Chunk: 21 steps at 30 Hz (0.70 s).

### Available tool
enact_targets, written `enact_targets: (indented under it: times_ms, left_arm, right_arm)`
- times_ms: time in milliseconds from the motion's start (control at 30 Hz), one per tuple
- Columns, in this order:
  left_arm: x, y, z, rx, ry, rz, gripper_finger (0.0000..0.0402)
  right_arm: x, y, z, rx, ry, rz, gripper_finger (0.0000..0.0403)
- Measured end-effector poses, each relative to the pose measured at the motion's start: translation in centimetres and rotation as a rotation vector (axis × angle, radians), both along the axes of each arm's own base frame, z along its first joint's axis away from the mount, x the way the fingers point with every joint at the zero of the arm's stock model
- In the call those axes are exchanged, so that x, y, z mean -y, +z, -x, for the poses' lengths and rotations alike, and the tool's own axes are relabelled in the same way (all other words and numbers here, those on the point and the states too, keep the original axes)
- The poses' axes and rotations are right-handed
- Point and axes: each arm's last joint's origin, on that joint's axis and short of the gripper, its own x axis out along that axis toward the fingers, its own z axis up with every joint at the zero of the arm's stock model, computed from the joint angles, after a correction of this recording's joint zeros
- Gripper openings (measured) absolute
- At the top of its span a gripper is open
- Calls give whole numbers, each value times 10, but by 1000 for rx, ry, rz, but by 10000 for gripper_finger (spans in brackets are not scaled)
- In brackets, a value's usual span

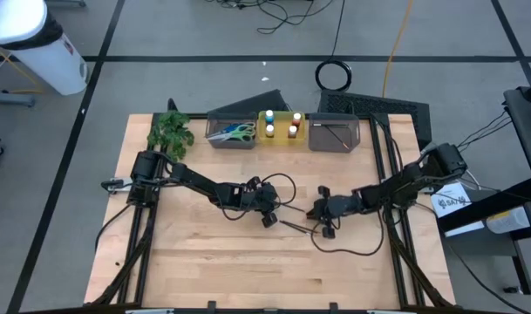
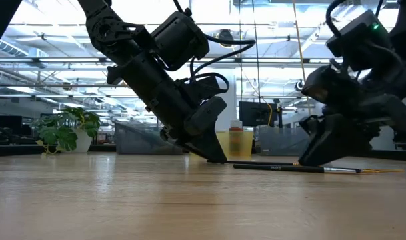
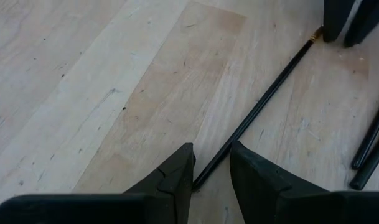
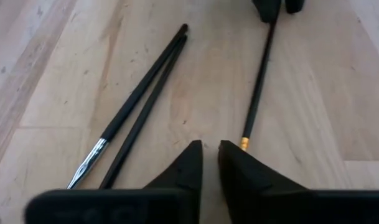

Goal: Pick & Place Paint Supplies
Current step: Put the top gold paintbrush into the right black bin

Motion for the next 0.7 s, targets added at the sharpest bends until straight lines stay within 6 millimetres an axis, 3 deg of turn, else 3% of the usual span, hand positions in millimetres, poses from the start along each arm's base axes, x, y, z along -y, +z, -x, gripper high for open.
enact_targets:
  times_ms: [133,700]
  left_arm:
    - [0,0,0,0,-1,-1,118]
    - [0,0,0,-1,0,0,118]
  right_arm:
    - [4,0,0,8,-33,-21,5]
    - [6,4,-4,87,-52,75,0]
